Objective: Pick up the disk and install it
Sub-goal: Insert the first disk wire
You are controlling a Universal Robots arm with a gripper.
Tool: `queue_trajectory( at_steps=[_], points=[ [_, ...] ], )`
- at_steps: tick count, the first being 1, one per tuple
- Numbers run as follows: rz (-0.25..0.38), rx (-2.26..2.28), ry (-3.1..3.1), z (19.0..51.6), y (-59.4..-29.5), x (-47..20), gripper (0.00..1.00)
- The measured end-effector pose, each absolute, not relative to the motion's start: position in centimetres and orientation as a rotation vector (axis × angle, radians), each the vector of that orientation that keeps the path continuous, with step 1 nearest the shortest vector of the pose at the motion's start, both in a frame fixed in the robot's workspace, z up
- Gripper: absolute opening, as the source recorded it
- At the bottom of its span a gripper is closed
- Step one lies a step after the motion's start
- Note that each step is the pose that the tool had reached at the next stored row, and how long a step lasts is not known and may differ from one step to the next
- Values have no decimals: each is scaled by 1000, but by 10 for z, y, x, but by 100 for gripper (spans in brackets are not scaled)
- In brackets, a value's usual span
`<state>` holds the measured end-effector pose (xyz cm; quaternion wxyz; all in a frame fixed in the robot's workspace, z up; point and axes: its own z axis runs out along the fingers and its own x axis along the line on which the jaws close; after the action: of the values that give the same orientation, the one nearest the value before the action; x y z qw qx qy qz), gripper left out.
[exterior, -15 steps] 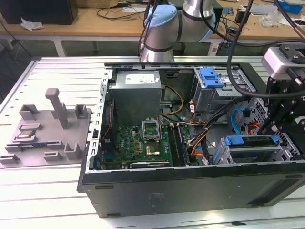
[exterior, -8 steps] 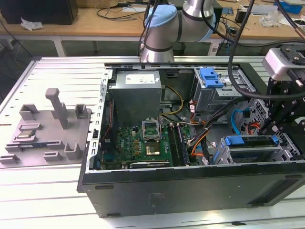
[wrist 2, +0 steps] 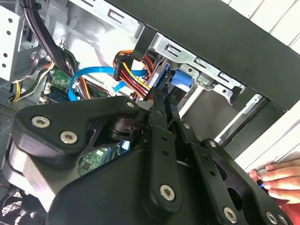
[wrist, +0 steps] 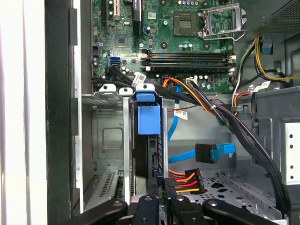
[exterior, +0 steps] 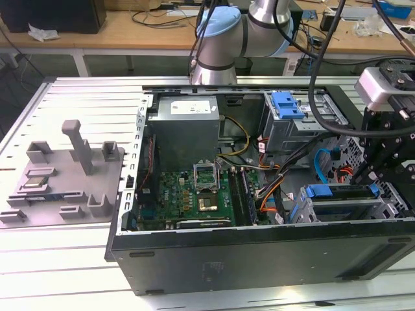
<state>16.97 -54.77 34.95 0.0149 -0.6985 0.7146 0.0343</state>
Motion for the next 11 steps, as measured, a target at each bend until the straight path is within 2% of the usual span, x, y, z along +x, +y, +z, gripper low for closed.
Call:
queue_trajectory(
  at_steps=[11],
  points=[
    [106, -2170, 2227, 348, -548, 169, 16]
  ],
)
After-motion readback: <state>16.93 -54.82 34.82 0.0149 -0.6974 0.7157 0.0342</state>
